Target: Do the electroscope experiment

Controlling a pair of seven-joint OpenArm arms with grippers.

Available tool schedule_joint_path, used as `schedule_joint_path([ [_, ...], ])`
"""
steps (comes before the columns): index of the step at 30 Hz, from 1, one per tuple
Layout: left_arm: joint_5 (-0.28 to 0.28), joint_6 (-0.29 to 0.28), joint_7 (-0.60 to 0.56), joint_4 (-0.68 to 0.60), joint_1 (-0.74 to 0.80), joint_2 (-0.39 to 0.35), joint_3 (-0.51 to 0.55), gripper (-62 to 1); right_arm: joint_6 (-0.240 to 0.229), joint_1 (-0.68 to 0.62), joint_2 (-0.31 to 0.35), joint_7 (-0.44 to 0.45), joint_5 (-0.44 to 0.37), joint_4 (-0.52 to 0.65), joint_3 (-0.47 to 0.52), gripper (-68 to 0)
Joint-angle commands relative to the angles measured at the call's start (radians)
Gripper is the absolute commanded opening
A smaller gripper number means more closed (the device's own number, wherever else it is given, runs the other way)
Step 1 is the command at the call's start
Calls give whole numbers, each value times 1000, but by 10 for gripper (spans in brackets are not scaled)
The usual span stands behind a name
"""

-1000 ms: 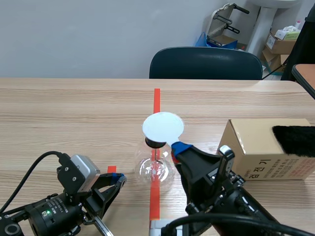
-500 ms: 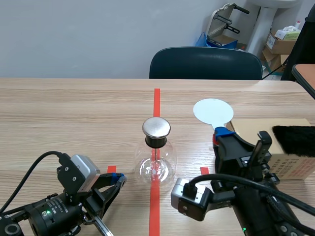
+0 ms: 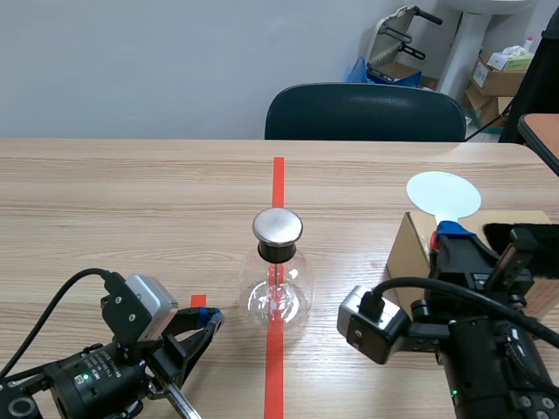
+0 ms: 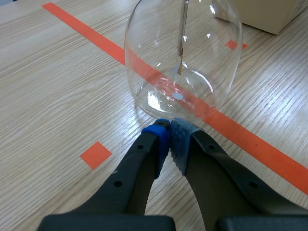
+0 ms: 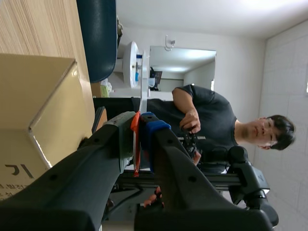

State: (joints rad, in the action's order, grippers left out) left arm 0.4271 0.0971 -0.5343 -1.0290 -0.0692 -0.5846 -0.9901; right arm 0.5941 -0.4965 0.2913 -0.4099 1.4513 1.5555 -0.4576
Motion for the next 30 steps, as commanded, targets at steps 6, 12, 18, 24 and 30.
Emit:
schedule_joint_path([
  [6,-5,-2,-14,-17,0,5,-3,-582,12,12,5,2,5,16,8,-662],
  [12,-5,-2,-14,-17,0,5,-3,-582,12,12,5,127,5,16,8,-662],
  [18,-5,-2,-14,-17,0,5,-3,-582,12,12,5,294,5,16,8,-662],
  [24,-5,-2,-14,-17,0,5,-3,-582,12,12,5,447,5,16,8,-662],
  [30,-5,-2,-14,-17,0,5,-3,-582,12,12,5,565,5,16,8,-662],
])
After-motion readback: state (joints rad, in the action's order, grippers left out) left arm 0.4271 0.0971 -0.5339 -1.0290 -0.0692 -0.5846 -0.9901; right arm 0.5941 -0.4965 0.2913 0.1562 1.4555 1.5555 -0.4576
